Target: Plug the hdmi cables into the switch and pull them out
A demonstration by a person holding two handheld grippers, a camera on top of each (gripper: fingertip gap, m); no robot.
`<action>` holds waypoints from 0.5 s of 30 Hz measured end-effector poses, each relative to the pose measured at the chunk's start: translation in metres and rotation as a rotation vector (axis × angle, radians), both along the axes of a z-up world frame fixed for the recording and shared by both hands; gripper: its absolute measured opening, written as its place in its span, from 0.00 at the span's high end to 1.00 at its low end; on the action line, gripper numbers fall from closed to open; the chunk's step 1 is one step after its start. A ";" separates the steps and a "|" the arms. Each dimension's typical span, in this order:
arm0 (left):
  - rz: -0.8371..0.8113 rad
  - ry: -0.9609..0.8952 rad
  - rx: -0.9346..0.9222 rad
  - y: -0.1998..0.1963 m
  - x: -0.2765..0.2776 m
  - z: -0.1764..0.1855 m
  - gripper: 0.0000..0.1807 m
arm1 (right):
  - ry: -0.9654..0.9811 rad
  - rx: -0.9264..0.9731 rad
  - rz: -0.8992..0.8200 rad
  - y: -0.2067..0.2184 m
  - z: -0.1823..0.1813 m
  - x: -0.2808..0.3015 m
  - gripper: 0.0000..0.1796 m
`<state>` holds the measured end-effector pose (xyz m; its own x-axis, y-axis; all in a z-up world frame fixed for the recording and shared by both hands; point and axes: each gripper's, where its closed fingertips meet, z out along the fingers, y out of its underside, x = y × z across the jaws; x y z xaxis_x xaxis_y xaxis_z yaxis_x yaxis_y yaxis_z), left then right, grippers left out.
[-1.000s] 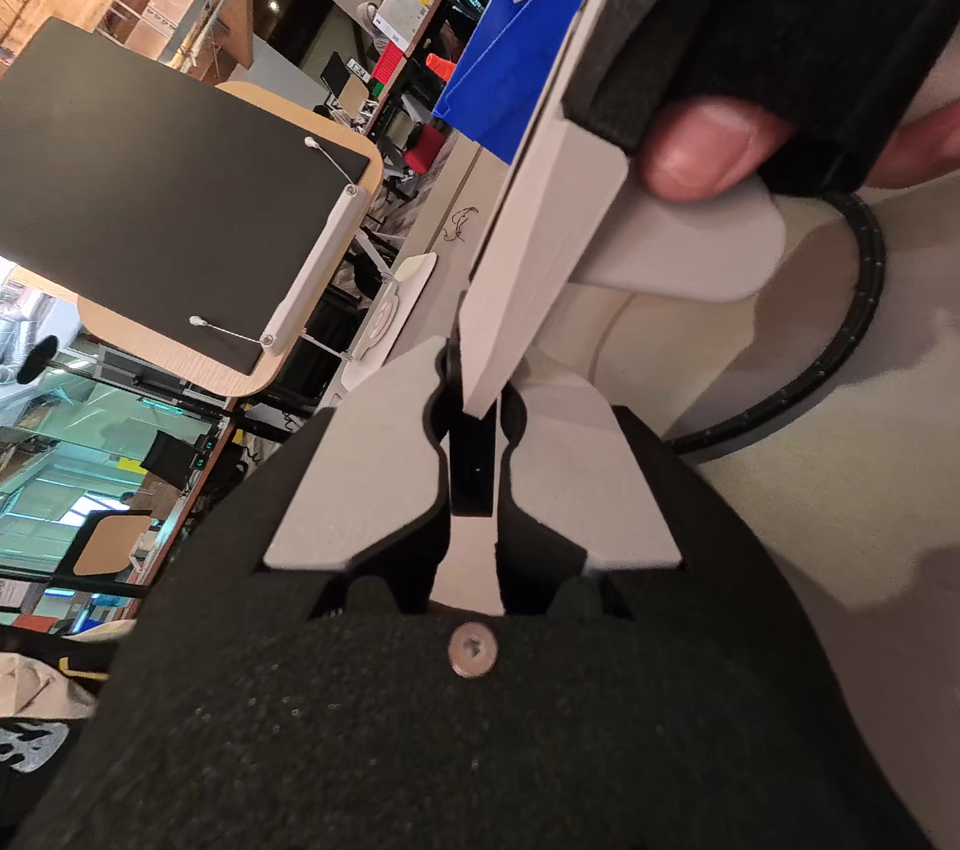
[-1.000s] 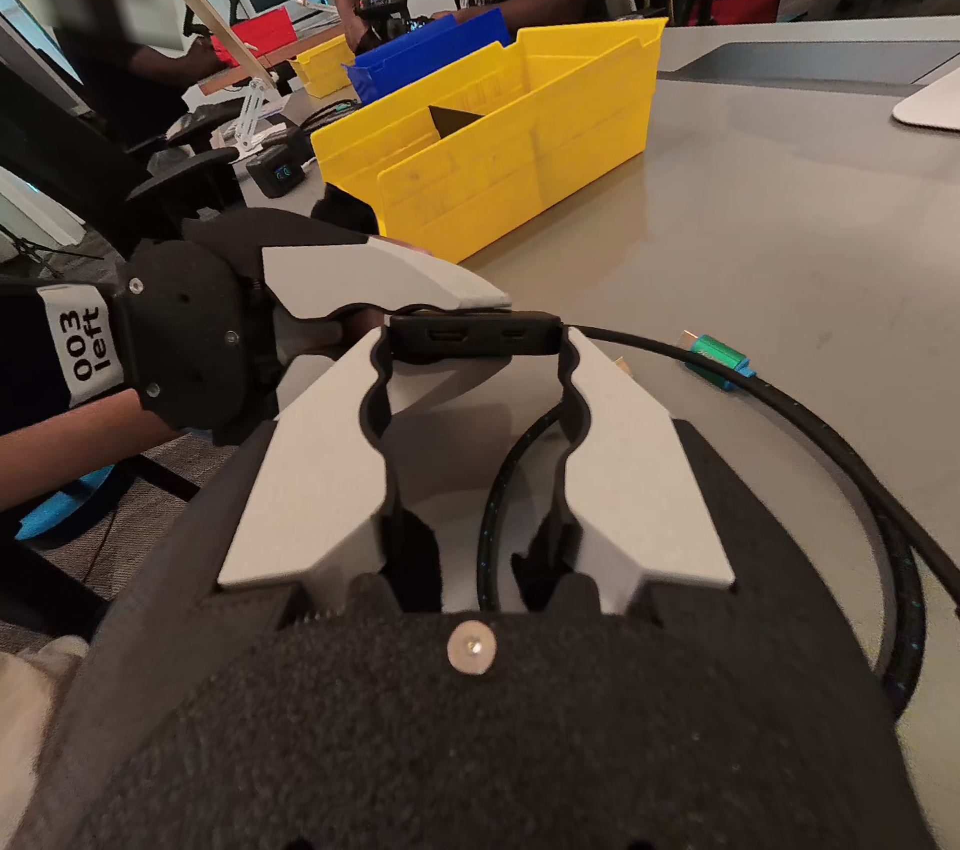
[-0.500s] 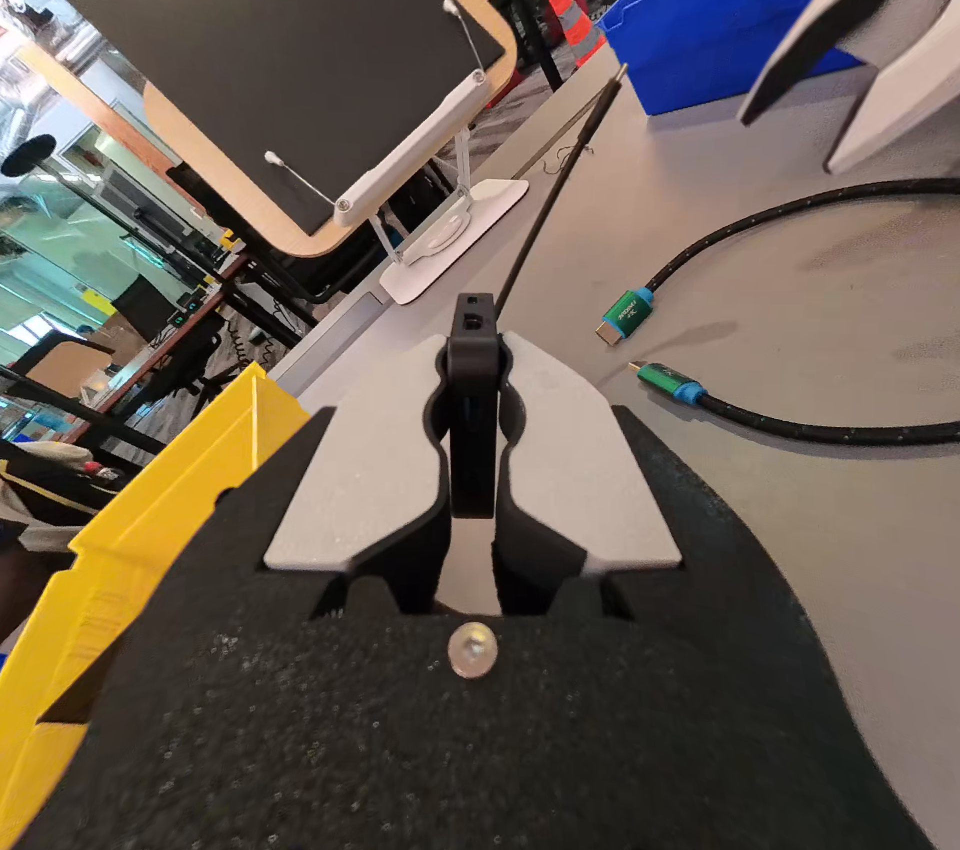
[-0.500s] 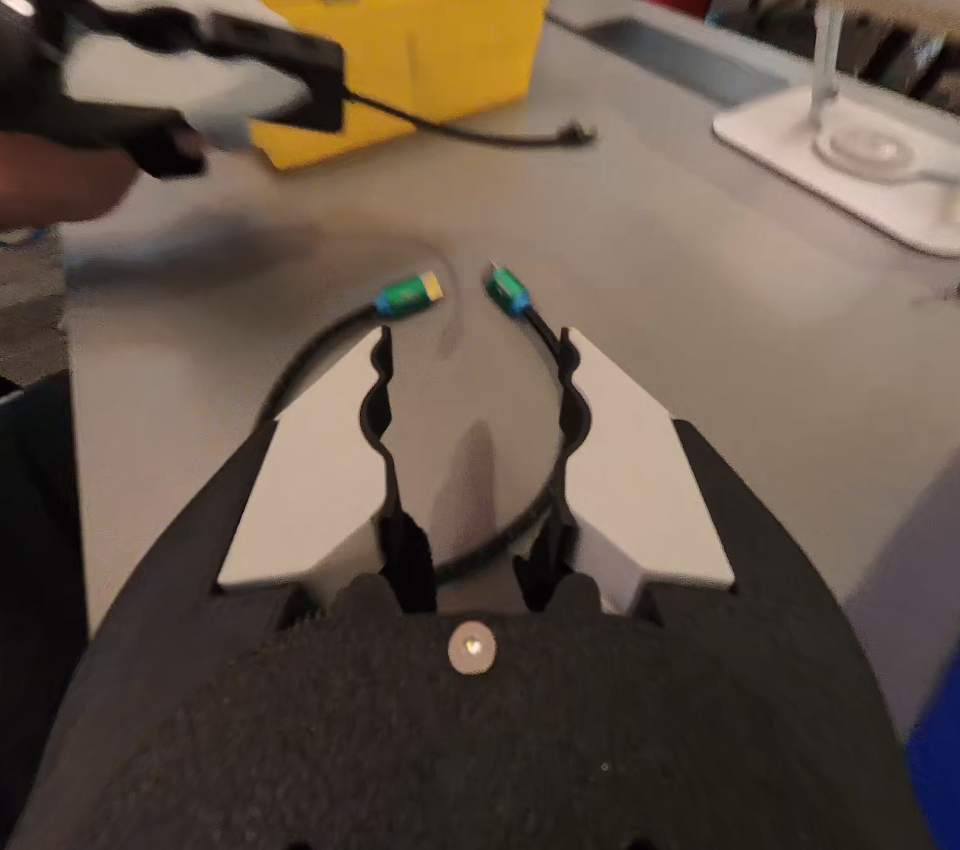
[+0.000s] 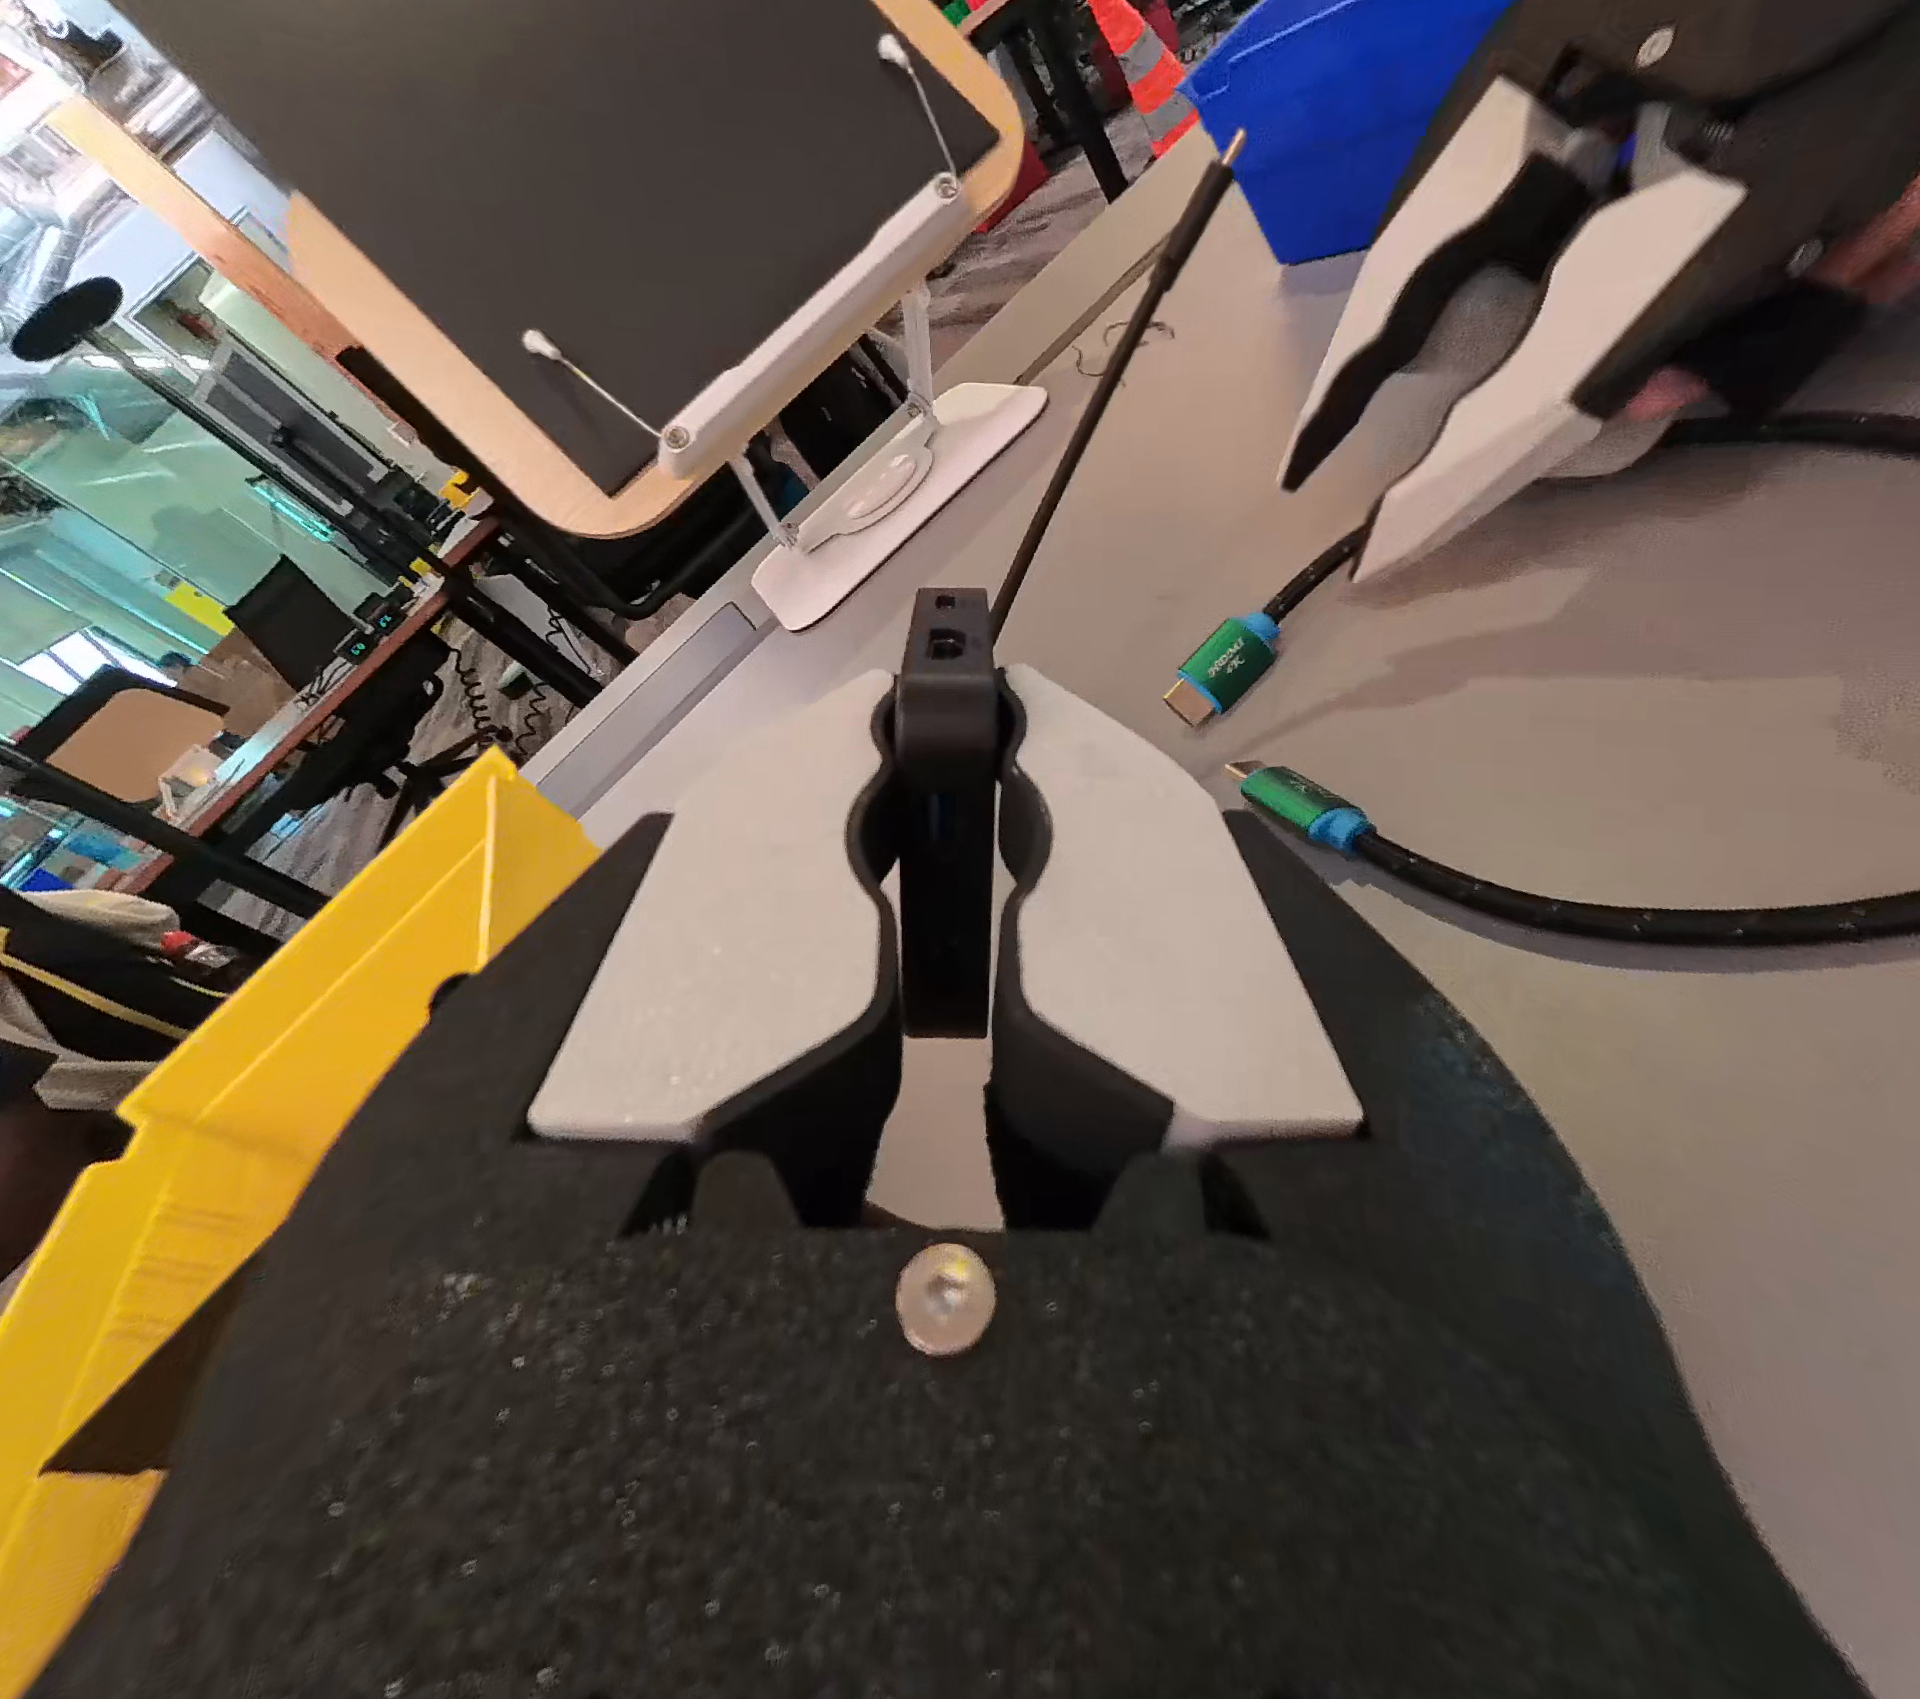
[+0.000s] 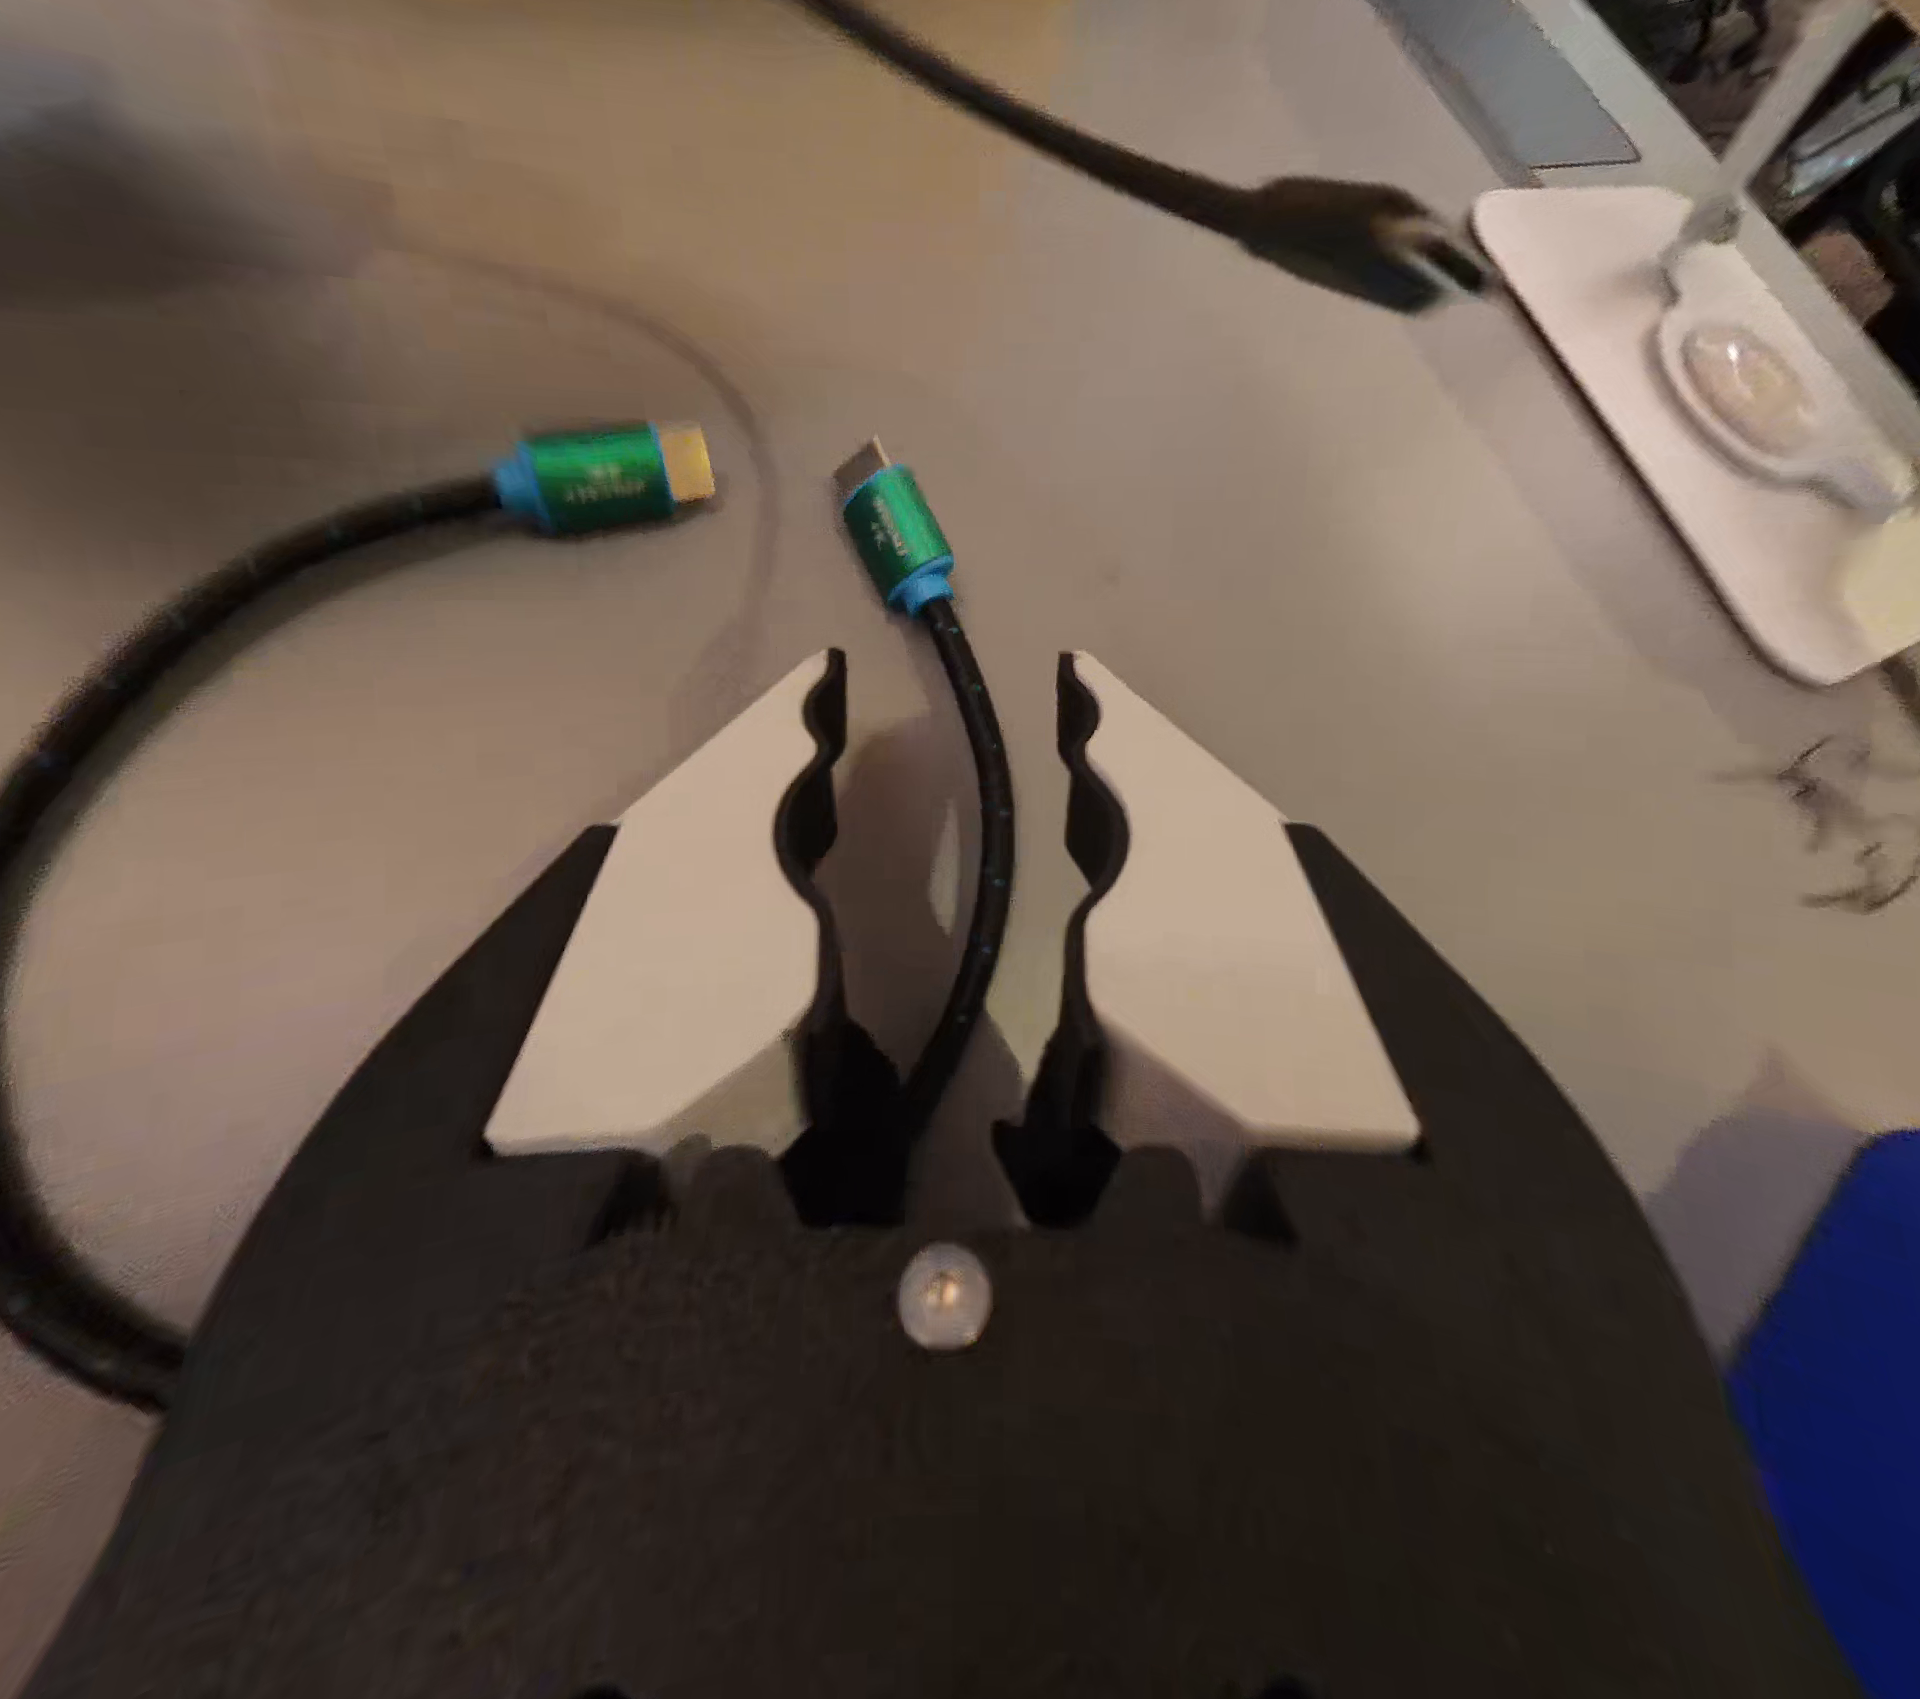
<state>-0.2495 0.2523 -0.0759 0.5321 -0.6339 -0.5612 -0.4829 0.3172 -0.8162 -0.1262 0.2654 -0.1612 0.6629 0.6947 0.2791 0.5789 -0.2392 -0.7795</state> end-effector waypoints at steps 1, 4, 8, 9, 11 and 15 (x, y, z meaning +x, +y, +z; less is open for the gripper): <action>0.003 -0.004 -0.003 0.001 -0.002 0.000 0.93 | -0.108 0.001 0.030 0.001 -0.005 0.001 0.81; 0.013 -0.017 -0.018 0.003 -0.008 0.001 0.93 | -0.360 0.021 0.142 0.000 -0.015 0.000 0.85; 0.030 -0.041 -0.044 0.008 -0.017 0.002 0.93 | -0.515 0.133 0.250 0.007 -0.011 -0.004 0.87; 0.033 -0.047 -0.053 0.010 -0.018 0.002 0.92 | -0.524 0.147 0.265 0.009 -0.010 -0.005 0.87; 0.036 -0.056 -0.071 0.013 -0.020 0.000 0.92 | -0.539 0.146 0.285 0.013 -0.014 -0.005 0.86; 0.024 -0.049 -0.096 0.015 -0.021 -0.004 0.93 | -0.595 0.177 0.287 0.022 -0.019 -0.003 0.88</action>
